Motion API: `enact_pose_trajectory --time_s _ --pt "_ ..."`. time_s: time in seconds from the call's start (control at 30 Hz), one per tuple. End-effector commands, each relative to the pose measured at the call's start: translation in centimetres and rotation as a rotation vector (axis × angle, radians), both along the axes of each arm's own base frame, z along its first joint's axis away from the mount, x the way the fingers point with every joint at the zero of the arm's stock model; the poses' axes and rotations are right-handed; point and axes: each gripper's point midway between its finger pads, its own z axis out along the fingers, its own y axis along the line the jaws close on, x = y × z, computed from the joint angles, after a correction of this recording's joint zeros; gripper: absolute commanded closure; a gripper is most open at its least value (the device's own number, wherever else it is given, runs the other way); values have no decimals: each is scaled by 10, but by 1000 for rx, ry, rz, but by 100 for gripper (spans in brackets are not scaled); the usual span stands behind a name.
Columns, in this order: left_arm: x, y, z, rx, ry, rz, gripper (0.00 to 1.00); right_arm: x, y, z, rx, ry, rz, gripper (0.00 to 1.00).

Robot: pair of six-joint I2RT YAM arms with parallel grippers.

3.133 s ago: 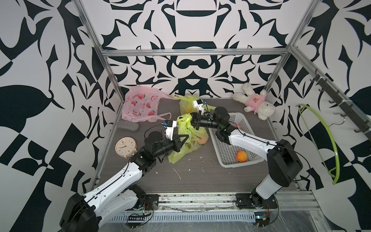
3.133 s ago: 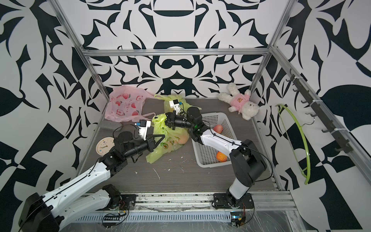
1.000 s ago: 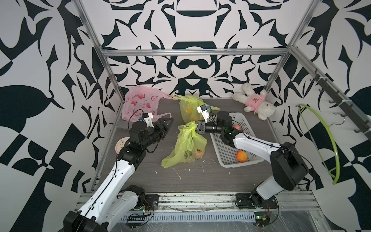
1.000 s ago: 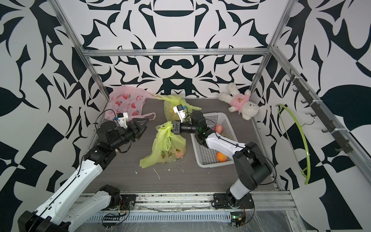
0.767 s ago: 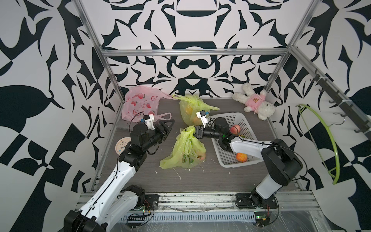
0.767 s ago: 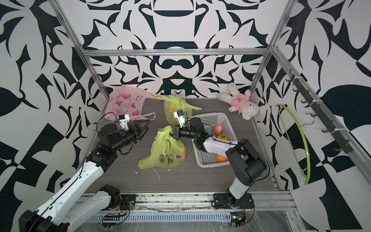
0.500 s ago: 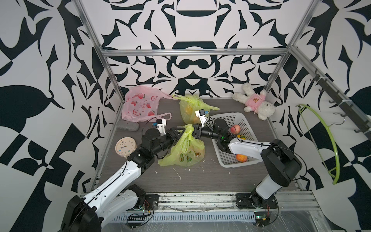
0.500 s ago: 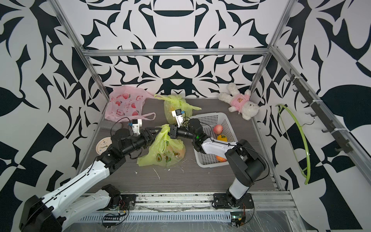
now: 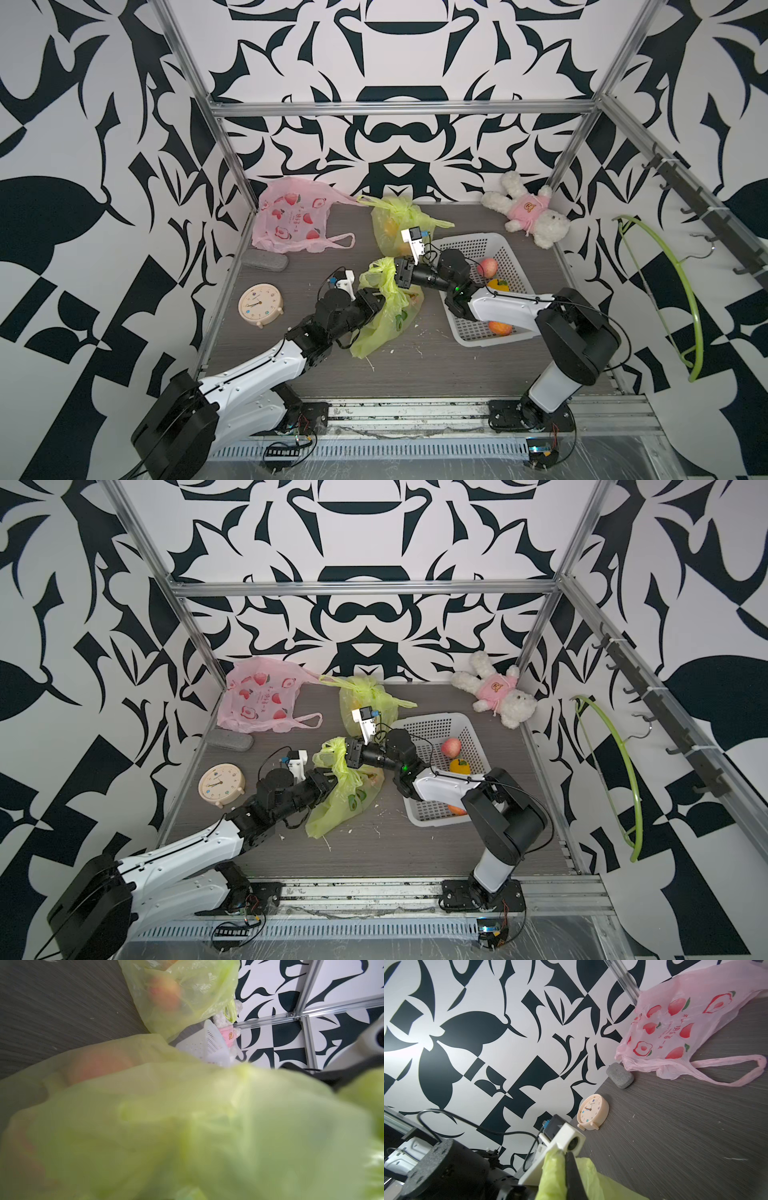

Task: Place the peach into a plastic bag & tie a knot
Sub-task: Cross the plastic bag at the center of the board.

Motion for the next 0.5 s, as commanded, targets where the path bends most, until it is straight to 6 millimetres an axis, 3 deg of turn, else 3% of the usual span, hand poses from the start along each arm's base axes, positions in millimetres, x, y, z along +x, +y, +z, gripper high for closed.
enact_pose_trajectory --time_s 0.0,0.17,0.4,0.47 --pt "1 14 -34 46 48 67 60 -6 2 36 135 -44 30 100" --pt "-5 26 -23 50 15 78 58 -10 4 29 138 -20 63 100" --pt "-22 54 15 111 -50 87 42 -8 3 28 139 -27 68 100" --pt "-27 61 26 109 -67 93 41 -7 3 28 140 -28 70 100"
